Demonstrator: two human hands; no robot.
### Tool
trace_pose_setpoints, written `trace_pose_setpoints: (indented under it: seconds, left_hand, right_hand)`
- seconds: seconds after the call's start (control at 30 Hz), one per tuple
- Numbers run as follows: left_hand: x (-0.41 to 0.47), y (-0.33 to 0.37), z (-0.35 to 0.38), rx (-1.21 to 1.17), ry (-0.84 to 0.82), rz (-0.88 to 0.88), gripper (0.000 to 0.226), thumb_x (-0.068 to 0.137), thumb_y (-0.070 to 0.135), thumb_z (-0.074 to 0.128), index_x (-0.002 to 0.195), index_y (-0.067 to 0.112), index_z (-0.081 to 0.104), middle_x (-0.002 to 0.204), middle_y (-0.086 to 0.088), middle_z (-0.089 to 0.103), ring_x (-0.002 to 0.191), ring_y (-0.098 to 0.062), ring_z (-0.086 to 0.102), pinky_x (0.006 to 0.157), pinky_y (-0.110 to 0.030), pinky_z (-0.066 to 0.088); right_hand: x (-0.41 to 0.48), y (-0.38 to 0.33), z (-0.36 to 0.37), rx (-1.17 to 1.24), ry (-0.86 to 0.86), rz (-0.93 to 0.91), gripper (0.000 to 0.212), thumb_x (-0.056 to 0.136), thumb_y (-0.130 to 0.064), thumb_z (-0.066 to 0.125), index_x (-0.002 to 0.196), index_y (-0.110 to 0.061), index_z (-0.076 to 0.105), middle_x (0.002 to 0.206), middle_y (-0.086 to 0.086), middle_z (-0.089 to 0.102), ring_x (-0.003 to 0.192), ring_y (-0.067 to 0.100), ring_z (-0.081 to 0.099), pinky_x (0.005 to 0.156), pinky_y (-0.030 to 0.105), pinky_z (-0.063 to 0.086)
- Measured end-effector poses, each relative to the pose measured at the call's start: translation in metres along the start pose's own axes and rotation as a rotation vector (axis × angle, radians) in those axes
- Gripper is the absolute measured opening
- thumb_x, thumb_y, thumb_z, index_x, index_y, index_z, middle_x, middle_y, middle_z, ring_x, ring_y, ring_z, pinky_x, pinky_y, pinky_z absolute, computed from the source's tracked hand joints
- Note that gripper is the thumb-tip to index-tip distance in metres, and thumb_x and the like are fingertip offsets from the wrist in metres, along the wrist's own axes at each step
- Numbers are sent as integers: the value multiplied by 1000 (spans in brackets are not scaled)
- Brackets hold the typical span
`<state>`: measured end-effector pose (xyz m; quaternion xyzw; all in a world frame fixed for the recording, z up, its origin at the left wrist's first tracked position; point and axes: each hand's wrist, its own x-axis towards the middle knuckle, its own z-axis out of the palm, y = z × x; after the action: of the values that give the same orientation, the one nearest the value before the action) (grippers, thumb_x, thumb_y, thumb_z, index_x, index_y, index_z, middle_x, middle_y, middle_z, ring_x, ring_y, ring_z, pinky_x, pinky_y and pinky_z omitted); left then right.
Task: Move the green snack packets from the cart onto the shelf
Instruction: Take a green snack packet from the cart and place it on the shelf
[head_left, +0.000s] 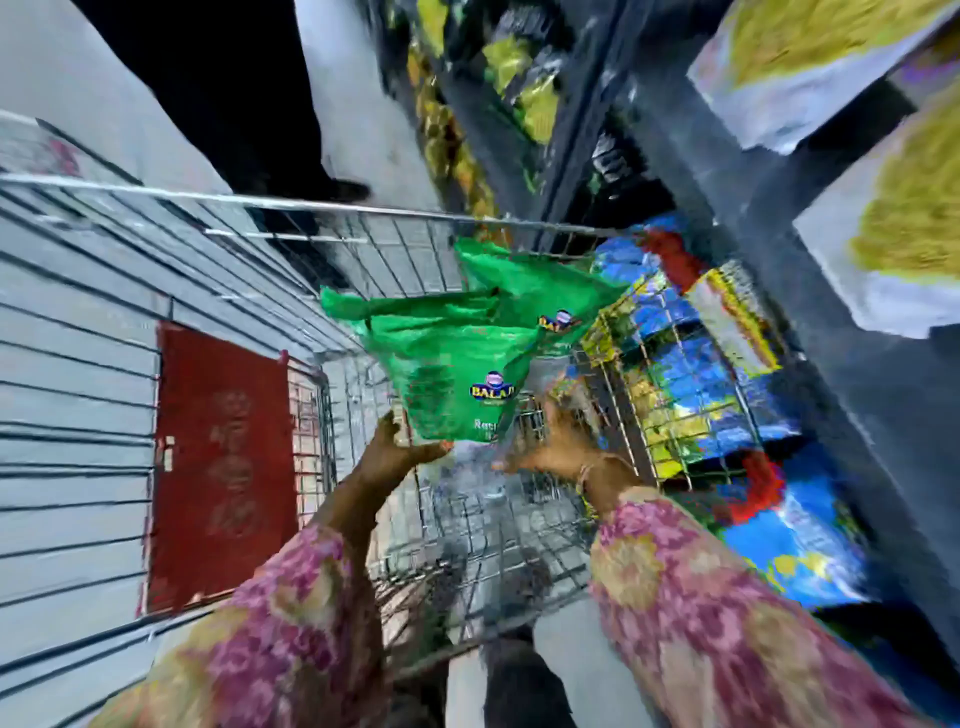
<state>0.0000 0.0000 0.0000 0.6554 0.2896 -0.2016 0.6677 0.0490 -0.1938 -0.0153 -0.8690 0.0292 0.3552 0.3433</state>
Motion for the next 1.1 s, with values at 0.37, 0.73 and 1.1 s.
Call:
trace_pose_setpoints:
  seconds: [0.37,0.73,1.1]
  left_hand:
    - [82,-68,7,-49,-96,-101,76,60,-31,58,128,-7,33,129,-31,49,116,-43,49,87,-48,53]
    - [25,-41,0,139,-71,-27,81,51,-6,82,118,8,38,110,-2,58,101,-22,54,66,-12,52]
    - [-65,79,11,128,-316,366,56,55,-17,73,99,14,57,91,3,66,68,4,66,54,-11,51]
  right_hand:
    - [64,22,42,266,-148,126,92,61,-8,82,134,-11,25,135,12,48,109,15,44,89,17,30]
    - [6,-5,14,262,-256,10,72,71,0,73,130,-4,33,128,10,53,119,23,48,99,17,33]
    - [-126,-50,-30,679,231,-208,76,70,8,70,115,-26,19,117,-9,49,104,6,50,80,-1,42]
